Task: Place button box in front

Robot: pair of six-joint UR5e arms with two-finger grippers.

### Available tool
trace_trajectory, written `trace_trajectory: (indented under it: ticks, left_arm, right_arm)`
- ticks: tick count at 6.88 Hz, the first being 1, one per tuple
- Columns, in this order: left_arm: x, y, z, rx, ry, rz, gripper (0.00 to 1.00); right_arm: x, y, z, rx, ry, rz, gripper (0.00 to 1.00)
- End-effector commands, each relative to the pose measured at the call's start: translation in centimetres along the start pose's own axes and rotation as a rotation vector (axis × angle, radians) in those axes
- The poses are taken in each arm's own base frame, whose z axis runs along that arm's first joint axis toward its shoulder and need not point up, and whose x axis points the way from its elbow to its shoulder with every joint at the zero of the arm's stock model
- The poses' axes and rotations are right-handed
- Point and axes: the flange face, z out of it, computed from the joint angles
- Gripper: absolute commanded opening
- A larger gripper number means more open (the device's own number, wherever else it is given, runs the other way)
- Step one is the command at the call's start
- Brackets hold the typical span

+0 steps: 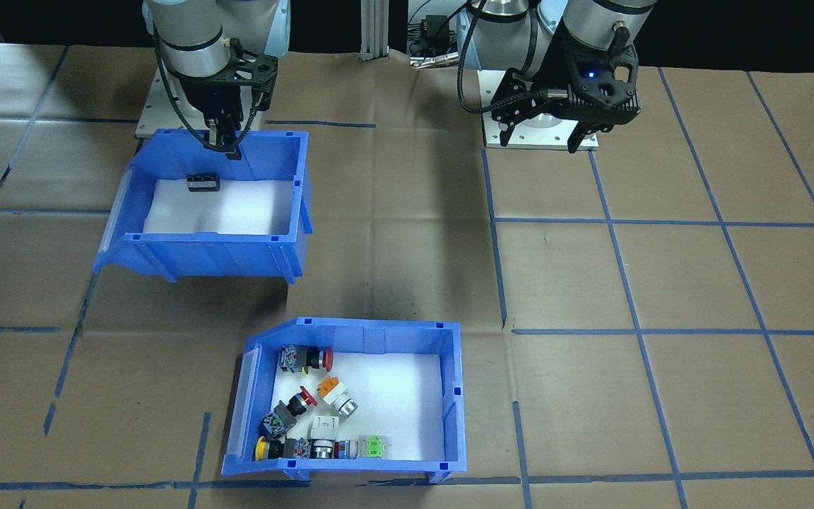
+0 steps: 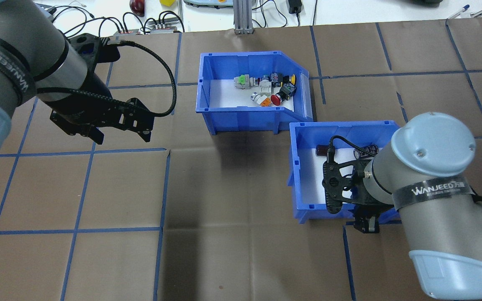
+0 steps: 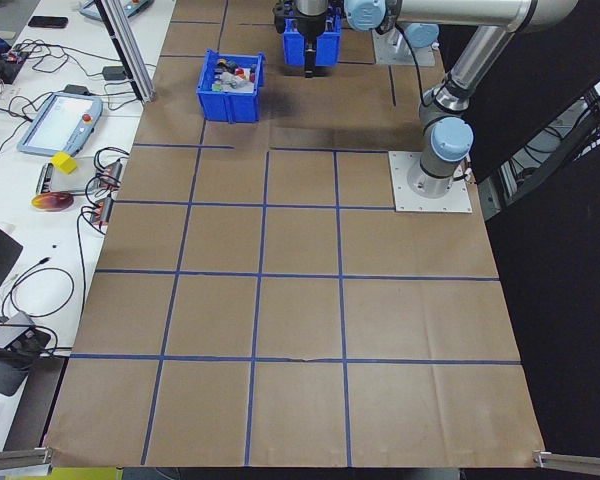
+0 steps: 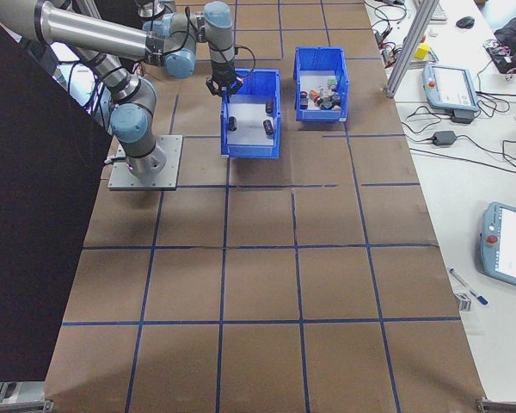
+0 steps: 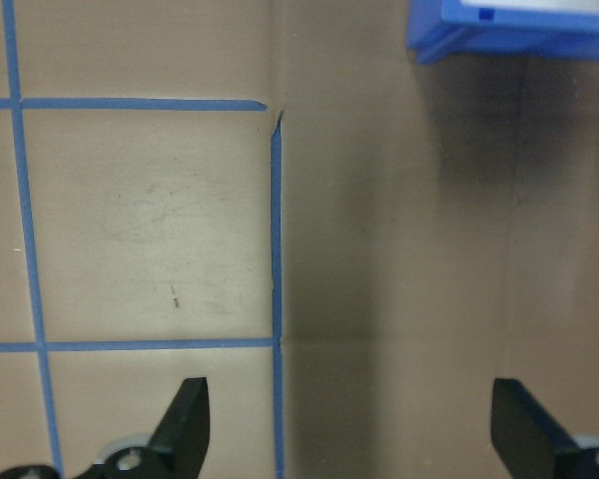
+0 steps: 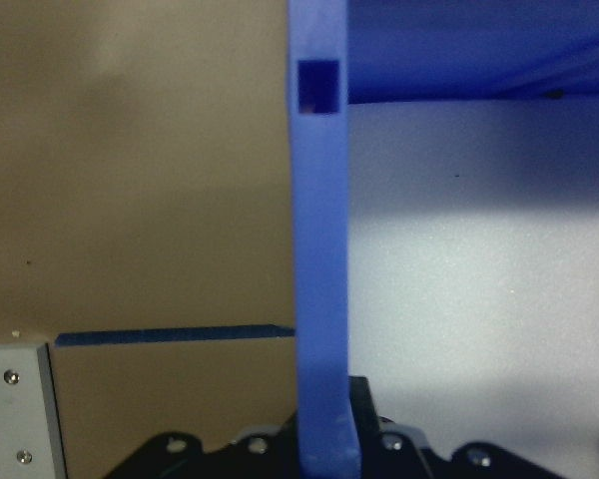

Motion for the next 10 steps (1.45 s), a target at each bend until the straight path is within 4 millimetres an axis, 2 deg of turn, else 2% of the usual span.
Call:
trace_trajectory:
  ticks: [1,2,4,5,6,7,9,10]
  left_arm:
    - [-1.7,0.3,-0.8,0.011,-0.002,0.127,1.00]
    - [-3.1,-0.1,-0.6,0.006,-0.007,0.099,0.99]
    - [-3.4,0.0,-0.7,0.013,-0.008,0.081,0.99]
    - [-3.5,-0.4,-0.1,-0.003,-0.007,0.084,0.99]
    - [-3.5,-0.4,-0.6,0.010,-0.012,0.085,0.99]
    - [-4.6,-1.1,-0.7,0.024,-0.129,0.082,0.99]
    - [-4.7,-1.1,-0.8,0.046,-0.144,0.077,0.99]
    - [-4.7,-1.3,-0.8,0.047,-0.146,0.080,1.00]
  right_arm:
    - [-1.1,-5.6,1.3,0.027,0.028,0.028,0.09]
    - [-2.2,-8.7,2.1,0.040,0.044,0.016,0.09]
    - [-3.8,-13.8,4.6,0.047,0.050,0.013,0.09]
    - [-4.4,-15.4,5.3,0.039,0.045,-0.013,0.09]
    - [-4.2,-16.4,5.5,0.036,0.038,-0.010,0.09]
    - [-4.1,-17.2,6.0,0.029,0.026,-0.014,0.09]
    - [-4.2,-17.5,6.4,0.018,0.021,-0.028,0.09]
    - [-4.0,-17.0,6.6,-0.028,0.042,-0.037,0.09]
